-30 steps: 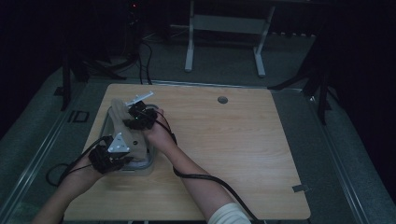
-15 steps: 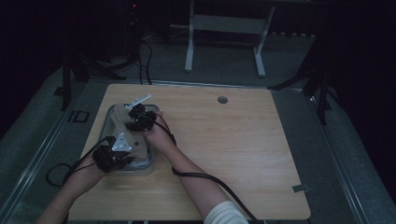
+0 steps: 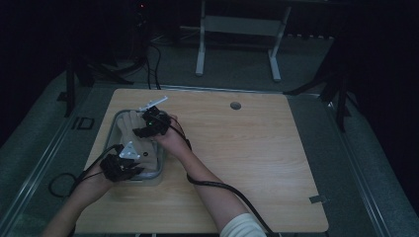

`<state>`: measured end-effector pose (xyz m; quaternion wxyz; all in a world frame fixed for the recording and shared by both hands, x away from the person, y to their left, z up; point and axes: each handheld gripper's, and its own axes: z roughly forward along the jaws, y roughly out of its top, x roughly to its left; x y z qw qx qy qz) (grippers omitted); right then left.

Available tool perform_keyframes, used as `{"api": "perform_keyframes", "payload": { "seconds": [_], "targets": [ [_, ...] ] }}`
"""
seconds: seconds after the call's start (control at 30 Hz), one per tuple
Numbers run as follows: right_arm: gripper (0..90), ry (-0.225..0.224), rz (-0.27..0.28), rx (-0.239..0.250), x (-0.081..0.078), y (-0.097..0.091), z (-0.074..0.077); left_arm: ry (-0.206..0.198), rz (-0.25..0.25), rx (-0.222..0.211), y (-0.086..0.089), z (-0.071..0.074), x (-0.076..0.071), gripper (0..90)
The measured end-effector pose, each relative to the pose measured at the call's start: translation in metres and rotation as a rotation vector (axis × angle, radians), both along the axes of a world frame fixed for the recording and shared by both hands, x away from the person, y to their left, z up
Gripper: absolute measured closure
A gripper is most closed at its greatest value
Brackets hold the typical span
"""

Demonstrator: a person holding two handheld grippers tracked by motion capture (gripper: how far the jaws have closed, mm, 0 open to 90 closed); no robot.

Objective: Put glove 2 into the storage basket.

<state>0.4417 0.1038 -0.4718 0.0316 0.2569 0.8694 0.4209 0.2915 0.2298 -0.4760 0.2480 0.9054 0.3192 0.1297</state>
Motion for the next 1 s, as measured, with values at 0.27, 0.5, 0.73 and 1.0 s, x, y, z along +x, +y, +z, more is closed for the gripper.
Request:
{"api": "perform_keyframes", "payload": {
  "seconds": [0.27,0.5,0.73,1.0],
  "targets": [
    [15.0,-0.025,0.018,-0.011,-0.002,-0.024,0.014,-0.025,0.046,-0.069,0.002,0.01,-0.001,42.6],
    [14.1,-0.071,0.017,0.011,-0.009,-0.05,0.027,-0.091,0.103,-0.156,0.0,0.027,0.0,16.9],
    [14.2,-0.102,0.016,0.007,-0.02,-0.075,0.03,-0.14,0.075,-0.262,-0.019,0.035,-0.004,14.1],
    [14.2,-0.113,0.001,-0.005,-0.027,-0.108,0.025,-0.15,0.044,-0.322,-0.047,0.033,-0.006,14.1]
  ]
}}
